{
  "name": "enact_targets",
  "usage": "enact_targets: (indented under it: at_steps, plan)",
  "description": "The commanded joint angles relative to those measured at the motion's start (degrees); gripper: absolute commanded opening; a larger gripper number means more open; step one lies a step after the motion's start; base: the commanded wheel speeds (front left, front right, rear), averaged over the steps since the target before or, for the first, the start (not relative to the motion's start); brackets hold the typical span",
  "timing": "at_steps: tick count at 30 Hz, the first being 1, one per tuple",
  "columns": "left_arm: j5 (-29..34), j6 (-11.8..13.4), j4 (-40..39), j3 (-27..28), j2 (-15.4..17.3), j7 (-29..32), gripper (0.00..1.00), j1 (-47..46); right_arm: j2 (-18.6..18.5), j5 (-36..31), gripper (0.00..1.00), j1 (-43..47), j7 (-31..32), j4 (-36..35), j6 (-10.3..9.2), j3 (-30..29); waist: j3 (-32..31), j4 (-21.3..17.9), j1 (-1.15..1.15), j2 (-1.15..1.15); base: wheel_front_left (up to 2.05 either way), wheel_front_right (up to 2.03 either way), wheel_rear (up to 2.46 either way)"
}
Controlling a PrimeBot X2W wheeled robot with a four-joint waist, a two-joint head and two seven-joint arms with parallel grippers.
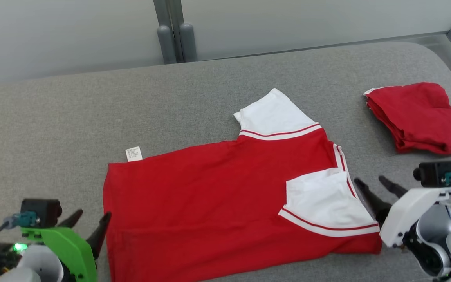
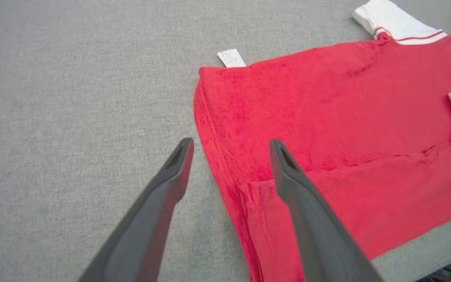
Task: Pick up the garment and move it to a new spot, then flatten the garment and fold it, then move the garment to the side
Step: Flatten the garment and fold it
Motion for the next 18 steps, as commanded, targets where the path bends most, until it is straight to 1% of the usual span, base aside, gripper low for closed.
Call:
enact_targets:
  at_steps: [1,6,10,13,16,18]
  plan:
    - [1.56,0.2,0.63,0.7,-0.62,-1.04,1.0,-2.36,0.04,-1.21,1.0,-2.84,-1.21,-0.4,0.0,-0.19,1.72,0.43,0.0,0.0,0.0,0.0,0.0]
    - [5.35,-0.81,3.84,1.4,-3.35,-2.3,1.0,-8.58,0.17,-3.35,1.0,-12.0,-3.12,1.35,0.0,0.88,6.44,1.26,0.0,0.0,0.0,0.0,0.0]
    - [6.97,-3.23,7.7,0.4,-6.12,-0.14,1.0,-13.73,-0.83,-3.75,1.0,-20.7,-4.22,4.56,0.0,3.27,10.6,2.47,0.0,0.0,0.0,0.0,0.0]
    - [7.78,-5.19,11.25,-0.23,-8.43,1.08,1.0,-17.2,-1.85,-3.97,1.0,-26.91,-5.32,8.08,0.0,5.73,13.26,3.66,0.0,0.0,0.0,0.0,0.0]
    - [8.78,-6.64,13.94,-0.82,-10.19,2.11,1.0,-20.03,-3.09,-3.92,1.0,-32.08,-5.93,12.1,0.0,8.19,15.45,4.81,0.0,0.0,0.0,0.0,0.0]
    - [9.62,-7.91,16.03,-1.09,-11.82,2.23,1.0,-22.55,-4.39,-3.09,1.0,-37.44,-6.4,16.97,0.0,11.4,17.46,6.14,0.0,0.0,0.0,0.0,0.0]
